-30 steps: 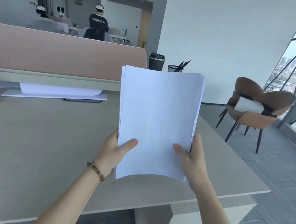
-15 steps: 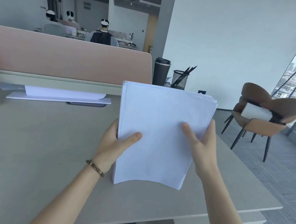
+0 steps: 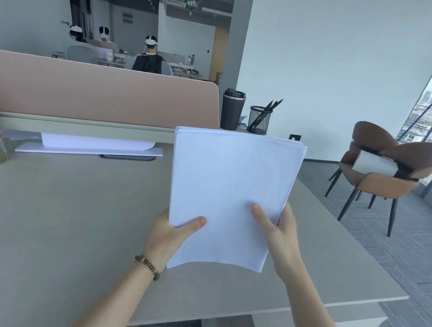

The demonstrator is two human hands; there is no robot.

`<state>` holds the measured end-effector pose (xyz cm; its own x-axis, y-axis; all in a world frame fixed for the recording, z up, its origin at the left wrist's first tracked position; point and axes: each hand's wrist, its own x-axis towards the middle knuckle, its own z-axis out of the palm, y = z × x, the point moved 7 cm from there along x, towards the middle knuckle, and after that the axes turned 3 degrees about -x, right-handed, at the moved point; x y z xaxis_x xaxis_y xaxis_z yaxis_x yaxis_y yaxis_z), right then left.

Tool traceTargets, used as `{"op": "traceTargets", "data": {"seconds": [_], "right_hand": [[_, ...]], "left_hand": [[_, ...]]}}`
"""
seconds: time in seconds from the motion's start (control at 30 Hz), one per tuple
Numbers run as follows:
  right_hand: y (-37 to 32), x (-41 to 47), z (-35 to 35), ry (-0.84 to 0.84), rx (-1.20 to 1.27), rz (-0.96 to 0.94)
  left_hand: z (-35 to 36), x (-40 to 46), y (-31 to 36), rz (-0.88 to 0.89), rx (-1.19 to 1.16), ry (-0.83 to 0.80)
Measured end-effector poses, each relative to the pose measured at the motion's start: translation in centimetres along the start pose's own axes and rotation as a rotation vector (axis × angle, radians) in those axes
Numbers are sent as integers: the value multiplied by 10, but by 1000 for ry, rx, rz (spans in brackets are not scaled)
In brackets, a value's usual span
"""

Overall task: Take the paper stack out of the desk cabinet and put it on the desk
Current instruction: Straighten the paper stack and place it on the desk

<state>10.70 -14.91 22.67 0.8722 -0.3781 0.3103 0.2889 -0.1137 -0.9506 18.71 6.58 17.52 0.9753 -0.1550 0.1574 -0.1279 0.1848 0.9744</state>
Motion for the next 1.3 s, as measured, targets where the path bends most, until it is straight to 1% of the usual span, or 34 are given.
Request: {"op": "traceTargets", "data": {"seconds": [0.13,0.27,0.33,0.47,0.6,0.7,0.77,0.87,0.93,1.0,1.1,1.17,1.3], "right_hand": [[24,-5,-1,28,5,36],[60,-11,-2,44,-50,98],[73,-12,-1,39,-48,111],[83,-8,-4,89,-31,108],[95,-10,-5,90,-76,136],[97,-2,-9,74,-106,176],[97,6,-17,94,-130,207],[93,25,-35,155,-247,251],[94,43,-48,150,-337,296],[101,62,-62,115,-413,356],[113,90,-84,58,-562,425],[122,107,-99,26,-607,455],[143,140,-126,-32,-713,473]], "left_hand": [[1,3,-5,-23,-8,25],[-1,-4,-21,-78,64,15],[-1,-5,-21,-63,88,14],[2,3,-16,-10,113,33],[1,3,-29,-52,114,36],[6,11,-28,-79,152,26],[14,18,-26,-105,194,5],[33,36,-31,-188,247,-44],[46,49,-39,-259,270,-57],[60,62,-50,-329,305,-70],[87,80,-71,-399,281,-89],[104,93,-84,-440,270,-93],[133,123,-98,-468,292,-101]]}}
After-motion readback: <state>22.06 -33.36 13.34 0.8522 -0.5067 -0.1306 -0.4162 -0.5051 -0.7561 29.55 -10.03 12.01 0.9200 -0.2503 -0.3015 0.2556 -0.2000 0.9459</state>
